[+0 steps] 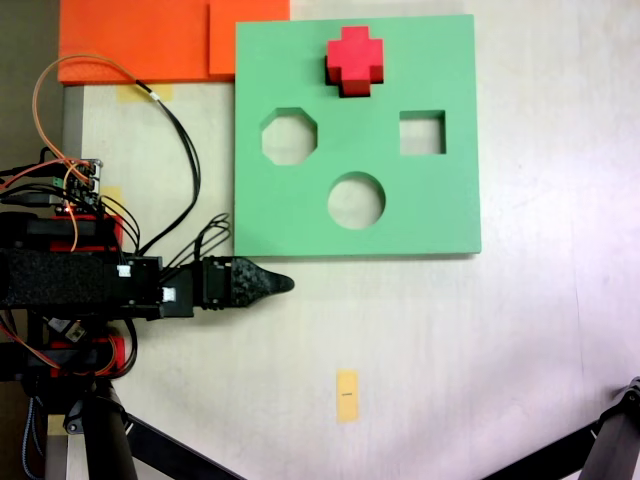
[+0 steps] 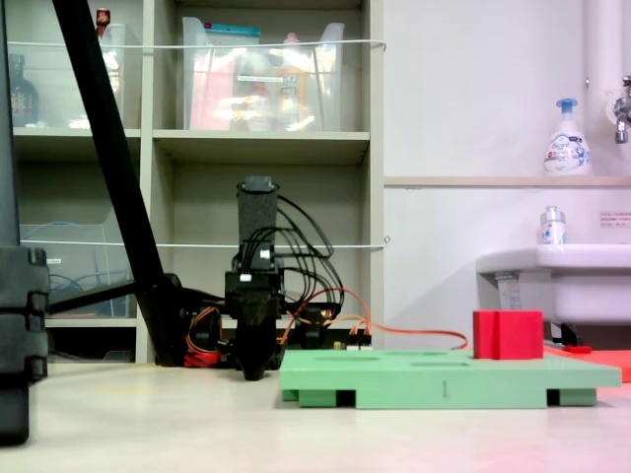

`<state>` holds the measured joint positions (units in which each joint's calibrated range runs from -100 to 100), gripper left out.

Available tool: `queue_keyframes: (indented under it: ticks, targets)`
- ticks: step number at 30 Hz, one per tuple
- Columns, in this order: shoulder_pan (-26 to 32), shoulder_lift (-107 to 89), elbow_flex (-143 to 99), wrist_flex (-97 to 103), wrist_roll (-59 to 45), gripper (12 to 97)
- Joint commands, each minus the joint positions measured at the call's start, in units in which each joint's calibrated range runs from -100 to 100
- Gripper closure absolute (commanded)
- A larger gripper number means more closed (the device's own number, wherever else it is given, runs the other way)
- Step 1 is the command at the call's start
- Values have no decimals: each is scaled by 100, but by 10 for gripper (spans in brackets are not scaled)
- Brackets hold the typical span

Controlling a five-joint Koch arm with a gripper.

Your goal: Put the cross columnar block into the corresponding hole

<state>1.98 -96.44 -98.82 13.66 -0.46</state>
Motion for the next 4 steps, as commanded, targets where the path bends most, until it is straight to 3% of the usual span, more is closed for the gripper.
queue_keyframes:
  ticks: [1, 4]
  targets:
    - [5, -7, -118, 16, -20, 592]
    - [5, -7, -118, 16, -20, 592]
